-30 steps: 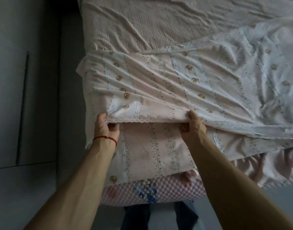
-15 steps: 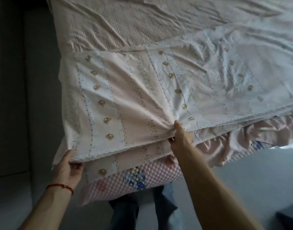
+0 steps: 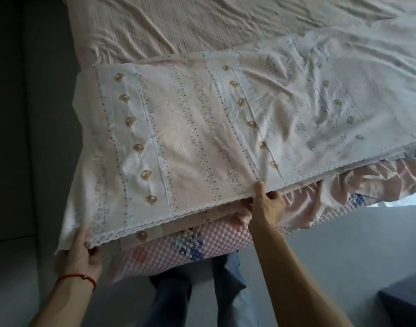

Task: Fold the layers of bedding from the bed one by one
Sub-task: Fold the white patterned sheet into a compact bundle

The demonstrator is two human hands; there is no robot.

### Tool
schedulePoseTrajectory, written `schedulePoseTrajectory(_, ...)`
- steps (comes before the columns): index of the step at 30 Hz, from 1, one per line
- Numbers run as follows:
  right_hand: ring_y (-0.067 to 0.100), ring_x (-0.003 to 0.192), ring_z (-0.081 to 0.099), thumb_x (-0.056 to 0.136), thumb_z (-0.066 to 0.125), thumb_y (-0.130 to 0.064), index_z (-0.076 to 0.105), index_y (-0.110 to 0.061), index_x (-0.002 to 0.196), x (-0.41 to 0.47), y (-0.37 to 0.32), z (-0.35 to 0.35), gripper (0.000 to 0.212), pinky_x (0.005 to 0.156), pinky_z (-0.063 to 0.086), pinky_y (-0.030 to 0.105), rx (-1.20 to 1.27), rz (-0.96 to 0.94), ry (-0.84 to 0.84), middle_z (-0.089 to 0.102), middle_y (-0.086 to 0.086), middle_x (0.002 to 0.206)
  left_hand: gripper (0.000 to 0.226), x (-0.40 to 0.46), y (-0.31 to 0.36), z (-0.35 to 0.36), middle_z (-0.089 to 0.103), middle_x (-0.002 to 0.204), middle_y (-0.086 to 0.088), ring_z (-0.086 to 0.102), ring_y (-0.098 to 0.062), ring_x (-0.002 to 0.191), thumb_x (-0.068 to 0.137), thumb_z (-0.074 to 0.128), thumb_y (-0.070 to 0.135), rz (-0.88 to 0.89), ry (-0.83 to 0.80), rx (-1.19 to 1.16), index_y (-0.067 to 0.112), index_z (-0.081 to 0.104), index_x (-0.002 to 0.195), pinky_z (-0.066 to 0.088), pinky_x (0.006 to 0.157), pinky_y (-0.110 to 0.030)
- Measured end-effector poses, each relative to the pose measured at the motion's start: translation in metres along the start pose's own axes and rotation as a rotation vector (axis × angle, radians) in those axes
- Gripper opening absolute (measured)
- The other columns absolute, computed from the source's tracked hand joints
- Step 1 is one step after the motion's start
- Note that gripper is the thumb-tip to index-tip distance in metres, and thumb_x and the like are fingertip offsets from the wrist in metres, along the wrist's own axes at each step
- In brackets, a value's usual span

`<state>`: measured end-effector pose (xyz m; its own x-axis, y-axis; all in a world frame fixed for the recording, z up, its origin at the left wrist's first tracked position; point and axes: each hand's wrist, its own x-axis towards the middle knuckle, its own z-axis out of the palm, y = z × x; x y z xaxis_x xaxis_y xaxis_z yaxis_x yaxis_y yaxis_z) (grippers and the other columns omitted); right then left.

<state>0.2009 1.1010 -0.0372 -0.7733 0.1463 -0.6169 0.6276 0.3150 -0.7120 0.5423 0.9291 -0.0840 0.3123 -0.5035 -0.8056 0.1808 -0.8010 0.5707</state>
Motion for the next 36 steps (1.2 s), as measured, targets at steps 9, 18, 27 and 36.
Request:
schedulePoseTrajectory(9,0.031,0.071,0.075,0.084,0.077,-0.018,0.053,-0.006,0.124,0.013,0.015,-0.005,0.048,0.06,0.063,0.041,-0.036,0.046,-0.093,0.068,0.014,0.109,0.015,0.008,-0.017,-0.025,0.067,0.116,0.001,0.066,-0.008,0.099,0.091,0.074,0.031,0.031,0.038,-0.093,0.024,0.062,0.097,0.053,0.083,-0.03)
schedulePoseTrajectory(18,0.031,0.094,0.07,0.076,0.084,-0.041,0.054,-0.005,0.118,0.003,0.03,-0.003,0.063,0.081,0.061,0.04,-0.249,0.042,-0.055,0.065,0.015,0.114,0.031,0.032,-0.028,-0.037,0.051,0.141,-0.015,0.064,-0.02,0.103,0.094,0.064,0.008,-0.061,0.217,0.275,0.015,0.051,0.122,0.06,0.071,-0.03)
schedulePoseTrajectory(27,0.038,0.15,-0.031,0.077,0.076,-0.063,-0.007,-0.041,0.16,-0.031,0.017,0.087,0.119,0.116,-0.013,0.072,-1.236,-0.879,-0.548,-0.032,0.007,0.165,0.073,-0.047,0.029,0.138,0.008,0.165,-0.005,0.011,-0.036,0.15,0.085,0.069,0.026,1.147,-0.312,1.389,0.042,0.036,0.148,0.028,0.114,-0.057)
schedulePoseTrajectory(36,0.047,0.143,-0.036,0.065,0.08,-0.072,-0.042,-0.036,0.146,-0.001,0.009,0.126,0.151,0.098,-0.004,0.091,-1.555,-0.54,-0.686,-0.05,0.009,0.152,0.141,0.005,0.083,0.239,-0.044,0.155,-0.008,-0.011,-0.057,0.146,0.066,0.083,0.063,0.714,-0.473,2.154,0.058,-0.038,0.137,0.024,0.11,-0.074)
